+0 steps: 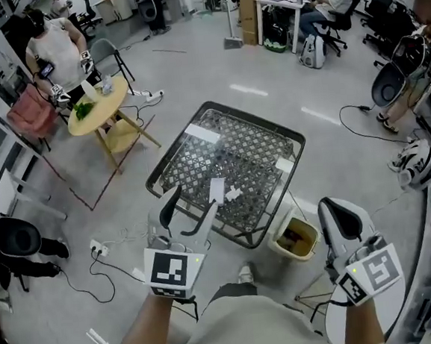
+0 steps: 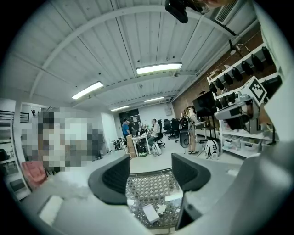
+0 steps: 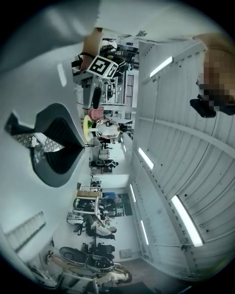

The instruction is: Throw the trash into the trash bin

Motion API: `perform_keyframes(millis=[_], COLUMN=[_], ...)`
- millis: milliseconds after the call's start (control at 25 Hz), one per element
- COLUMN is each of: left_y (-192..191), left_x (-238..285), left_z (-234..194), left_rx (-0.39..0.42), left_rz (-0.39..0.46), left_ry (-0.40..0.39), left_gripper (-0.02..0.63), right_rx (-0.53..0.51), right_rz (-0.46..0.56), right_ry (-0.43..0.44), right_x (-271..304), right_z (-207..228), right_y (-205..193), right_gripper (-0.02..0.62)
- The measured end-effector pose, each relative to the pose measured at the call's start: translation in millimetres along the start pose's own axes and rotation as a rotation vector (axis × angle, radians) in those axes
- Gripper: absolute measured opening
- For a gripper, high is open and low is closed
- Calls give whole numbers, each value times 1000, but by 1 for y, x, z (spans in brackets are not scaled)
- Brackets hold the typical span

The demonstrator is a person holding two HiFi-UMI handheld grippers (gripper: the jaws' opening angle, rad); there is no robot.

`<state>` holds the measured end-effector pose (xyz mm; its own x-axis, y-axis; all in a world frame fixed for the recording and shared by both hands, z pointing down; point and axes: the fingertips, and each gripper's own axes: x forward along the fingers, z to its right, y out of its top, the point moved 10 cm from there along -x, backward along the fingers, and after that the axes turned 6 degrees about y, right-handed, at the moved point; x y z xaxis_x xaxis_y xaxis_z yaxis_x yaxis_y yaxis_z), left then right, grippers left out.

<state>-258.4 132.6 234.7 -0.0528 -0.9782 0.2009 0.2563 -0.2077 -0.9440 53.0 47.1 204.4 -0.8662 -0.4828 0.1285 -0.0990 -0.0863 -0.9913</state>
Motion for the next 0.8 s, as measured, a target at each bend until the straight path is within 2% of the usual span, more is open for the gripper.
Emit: perform_keyframes(millis=[360, 800], left_y=[-30, -48], left_x=[53, 76], left_z=[-25, -7], left_rx=[-36, -62], left_rz=[-95, -210], left_ry=[-10, 23], left_gripper=[298, 298], right_rx=[30, 77], right_rz=[-52, -103], right_ry=[-4, 53], right_x=[53, 59], right_z=[19, 53], right_y=[-9, -29], right_gripper=[3, 3])
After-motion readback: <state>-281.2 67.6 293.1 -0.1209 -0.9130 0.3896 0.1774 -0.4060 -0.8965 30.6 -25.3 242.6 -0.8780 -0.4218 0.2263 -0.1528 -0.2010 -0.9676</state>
